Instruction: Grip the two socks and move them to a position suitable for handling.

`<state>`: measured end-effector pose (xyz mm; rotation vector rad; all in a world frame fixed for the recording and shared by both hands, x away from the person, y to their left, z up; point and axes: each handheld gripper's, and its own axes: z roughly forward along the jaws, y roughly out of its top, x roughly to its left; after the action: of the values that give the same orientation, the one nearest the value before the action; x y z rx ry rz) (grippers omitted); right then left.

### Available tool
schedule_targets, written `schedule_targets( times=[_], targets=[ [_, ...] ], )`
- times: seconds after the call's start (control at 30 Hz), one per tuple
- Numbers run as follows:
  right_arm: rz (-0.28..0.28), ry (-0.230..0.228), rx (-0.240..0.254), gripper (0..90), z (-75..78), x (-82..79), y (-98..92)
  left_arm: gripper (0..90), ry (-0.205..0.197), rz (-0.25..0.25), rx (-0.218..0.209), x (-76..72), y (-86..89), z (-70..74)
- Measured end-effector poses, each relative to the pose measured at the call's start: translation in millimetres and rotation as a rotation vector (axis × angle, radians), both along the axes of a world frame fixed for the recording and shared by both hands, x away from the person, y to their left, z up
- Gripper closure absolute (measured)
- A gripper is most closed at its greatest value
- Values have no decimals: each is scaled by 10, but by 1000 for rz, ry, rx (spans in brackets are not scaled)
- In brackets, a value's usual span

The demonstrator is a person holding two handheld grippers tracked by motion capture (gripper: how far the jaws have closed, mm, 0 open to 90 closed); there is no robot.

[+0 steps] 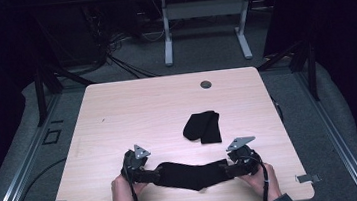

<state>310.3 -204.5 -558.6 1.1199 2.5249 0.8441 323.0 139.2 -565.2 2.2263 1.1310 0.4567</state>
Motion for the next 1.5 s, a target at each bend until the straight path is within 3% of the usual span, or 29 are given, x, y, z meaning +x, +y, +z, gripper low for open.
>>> schedule_targets(
  times=[0.1, 0.27, 0.57, 0.97, 1.3, 1.5],
  targets=[
    [-11, -5, 16, 453, -65, 30, 56, 171, -8, -1, 23, 18, -15, -37],
    [-8, -5, 1, 513, -86, 41, 77, 149, -23, 7, 30, 25, -23, -104],
    [11, -1, 13, 547, -100, 15, 61, 149, -25, 2, 46, -39, -6, -104],
    [35, -2, 20, 557, -103, -77, 51, 148, -25, -12, 41, -217, 7, -107],
    [60, 15, -4, 563, -83, -157, 28, 149, -28, -21, 30, -384, 12, -118],
    [60, 25, 12, 564, -85, -205, 20, 148, -29, -22, 13, -453, 33, -132]
  ],
)
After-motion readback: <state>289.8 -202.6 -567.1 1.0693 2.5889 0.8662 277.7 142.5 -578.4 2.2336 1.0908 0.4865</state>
